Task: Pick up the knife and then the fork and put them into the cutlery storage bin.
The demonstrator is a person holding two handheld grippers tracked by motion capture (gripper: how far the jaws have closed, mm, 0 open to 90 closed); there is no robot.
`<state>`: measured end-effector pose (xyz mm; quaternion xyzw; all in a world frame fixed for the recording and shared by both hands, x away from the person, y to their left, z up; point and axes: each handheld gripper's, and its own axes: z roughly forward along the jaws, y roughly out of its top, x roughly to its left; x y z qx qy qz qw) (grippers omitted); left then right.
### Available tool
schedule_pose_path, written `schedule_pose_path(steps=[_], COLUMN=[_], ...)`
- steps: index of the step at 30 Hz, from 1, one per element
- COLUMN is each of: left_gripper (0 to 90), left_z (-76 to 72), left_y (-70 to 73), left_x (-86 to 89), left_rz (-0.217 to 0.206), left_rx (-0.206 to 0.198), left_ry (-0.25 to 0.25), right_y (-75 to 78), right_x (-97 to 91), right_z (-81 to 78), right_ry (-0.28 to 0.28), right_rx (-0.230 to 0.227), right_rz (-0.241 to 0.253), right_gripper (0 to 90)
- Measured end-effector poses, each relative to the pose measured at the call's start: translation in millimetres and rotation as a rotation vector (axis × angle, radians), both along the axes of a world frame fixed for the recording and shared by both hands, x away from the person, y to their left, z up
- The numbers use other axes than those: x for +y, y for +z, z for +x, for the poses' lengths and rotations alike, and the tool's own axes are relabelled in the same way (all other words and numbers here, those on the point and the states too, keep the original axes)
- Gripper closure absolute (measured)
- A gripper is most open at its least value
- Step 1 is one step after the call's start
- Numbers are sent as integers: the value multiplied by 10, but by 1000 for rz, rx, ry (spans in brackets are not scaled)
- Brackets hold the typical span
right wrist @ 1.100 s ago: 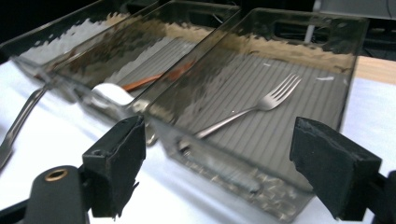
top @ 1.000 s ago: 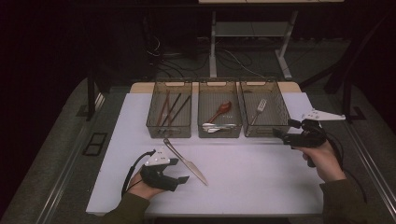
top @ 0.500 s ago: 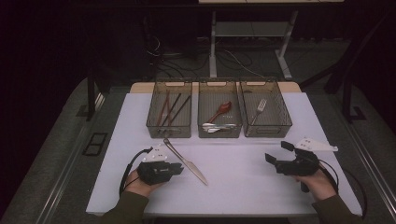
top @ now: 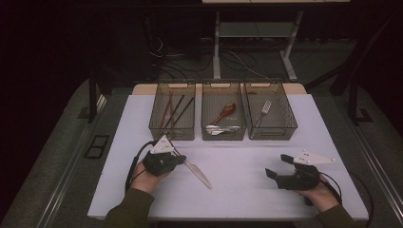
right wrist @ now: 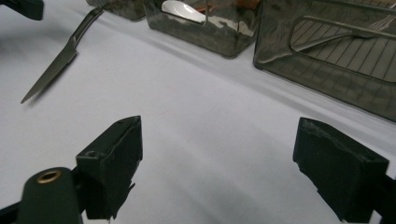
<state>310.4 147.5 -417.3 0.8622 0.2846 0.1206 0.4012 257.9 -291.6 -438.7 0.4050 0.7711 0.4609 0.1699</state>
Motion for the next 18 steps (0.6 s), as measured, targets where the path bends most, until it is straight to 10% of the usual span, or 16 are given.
schedule_pose_path(steps=[18], left_gripper=[895], left_z=[533], left_y=[-246], left_x=[17], left_rz=[144], left_rx=[56], left_ry=[91], right_y=[-10], right_x=[27], right_z=[14], right_ry=[5], right_rx=[-3], right_rz=[-17], right_gripper=[160])
